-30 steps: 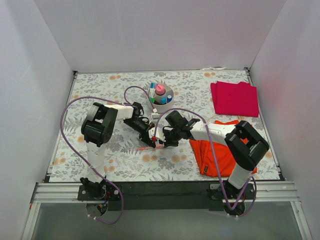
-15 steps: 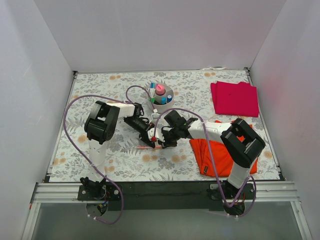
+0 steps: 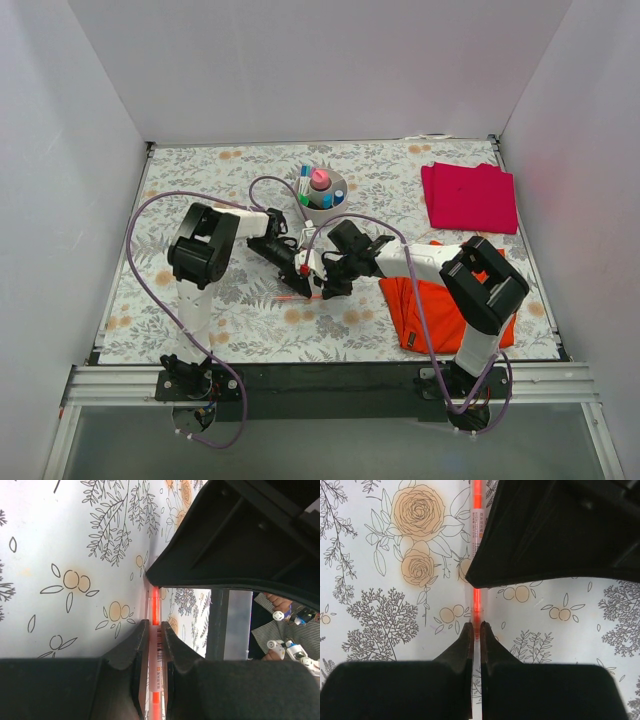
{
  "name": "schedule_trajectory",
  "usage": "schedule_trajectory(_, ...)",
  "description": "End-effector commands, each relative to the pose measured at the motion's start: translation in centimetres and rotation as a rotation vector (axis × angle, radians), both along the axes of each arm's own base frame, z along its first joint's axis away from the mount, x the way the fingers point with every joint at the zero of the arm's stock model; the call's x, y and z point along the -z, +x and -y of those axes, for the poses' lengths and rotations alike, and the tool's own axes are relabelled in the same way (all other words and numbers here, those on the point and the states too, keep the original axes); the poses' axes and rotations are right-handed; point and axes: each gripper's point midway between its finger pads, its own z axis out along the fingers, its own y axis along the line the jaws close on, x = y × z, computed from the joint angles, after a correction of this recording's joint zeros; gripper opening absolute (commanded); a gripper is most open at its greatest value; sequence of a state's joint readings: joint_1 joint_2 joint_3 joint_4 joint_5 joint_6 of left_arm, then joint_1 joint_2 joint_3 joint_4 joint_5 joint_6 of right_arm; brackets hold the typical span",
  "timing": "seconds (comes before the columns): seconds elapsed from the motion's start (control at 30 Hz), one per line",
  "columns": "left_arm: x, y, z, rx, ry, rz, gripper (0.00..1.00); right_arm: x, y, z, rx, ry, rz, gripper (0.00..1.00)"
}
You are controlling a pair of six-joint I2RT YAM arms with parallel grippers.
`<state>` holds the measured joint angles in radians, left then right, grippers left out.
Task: Sort the stationery into containers
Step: Close the pen cap on the pen.
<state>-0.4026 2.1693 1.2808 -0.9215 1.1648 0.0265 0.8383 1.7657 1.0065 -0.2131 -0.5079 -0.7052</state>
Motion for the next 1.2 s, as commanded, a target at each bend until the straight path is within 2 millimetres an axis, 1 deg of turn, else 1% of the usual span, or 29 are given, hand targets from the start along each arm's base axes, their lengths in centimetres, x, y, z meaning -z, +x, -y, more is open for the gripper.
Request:
schedule_trajectory(0.0,0.9,1.7,0.8,0.019,-0.007,0.174,0.0,-1.8,-0.2,-2.7,0.003,0.09,-0.049,0.01)
schedule_trajectory(0.1,0.9,1.6,0.9,0.007,0.011,0.153,0.0,-1.8,-0.2,-3.0,0.004,0.094,-0.056,0.01)
schedule_trajectory(0.27,1.6,2.2,0.8,-0.022,0.056,0.168,0.0,-1.9,-0.2,-3.2,0.022,0.096,-0.083,0.01)
schedule_trajectory(0.33,1.6,2.1,1.1,-0.028,0.068,0.177,0.0,-2.1,-0.2,-3.5,0.051,0.097,-0.113,0.01)
schedule_trajectory(0.37,2.0,1.7,1.1,-0.023,0.085,0.179,0.0,-2.3,-0.3,-3.7,0.052,0.102,-0.115,0.01)
schedule_trajectory(0.43,2.0,1.8,1.3,-0.036,0.1,0.19,0.0,-2.3,-0.5,-3.9,0.062,0.101,-0.111,0.01)
schedule_trajectory(0.53,2.5,2.2,1.3,-0.07,0.134,0.182,0.0,-2.5,0.2,-4.7,0.095,0.106,-0.071,0.01)
schedule_trajectory(0.63,2.9,1.9,1.4,-0.078,0.153,0.171,0.0,-2.6,0.5,-5.3,0.103,0.101,-0.016,0.01)
schedule_trajectory(0.73,3.3,1.9,1.4,-0.088,0.176,0.17,0.0,-2.5,1.0,-5.3,0.112,0.093,0.048,0.01)
schedule_trajectory(0.77,3.4,2.0,1.4,-0.093,0.184,0.167,0.0,-2.8,1.3,-5.4,0.124,0.1,0.071,0.01)
schedule_trajectory(0.87,3.8,2.2,1.3,-0.105,0.213,0.175,0.0,-2.7,1.9,-5.2,0.167,0.084,0.122,0.01)
schedule_trajectory(0.93,4.2,2.4,1.2,-0.122,0.239,0.175,0.0,-2.4,1.8,-5.0,0.179,0.054,0.169,0.01)
schedule_trajectory(0.97,4.2,2.3,1.2,-0.125,0.247,0.176,0.0,-2.9,2.1,-5.5,0.189,0.078,0.193,0.01)
schedule_trajectory(1.0,4.2,2.4,1.3,-0.132,0.252,0.179,0.0,-2.7,2.2,-5.3,0.213,0.066,0.206,0.01)
schedule_trajectory(1.07,4.5,2.1,1.1,-0.134,0.268,0.177,0.0,-2.7,2.0,-5.4,0.239,0.067,0.193,0.01)
schedule_trajectory(1.17,4.6,1.9,1.0,-0.142,0.276,0.163,0.0,-2.4,1.9,-5.6,0.267,0.06,0.222,0.01)
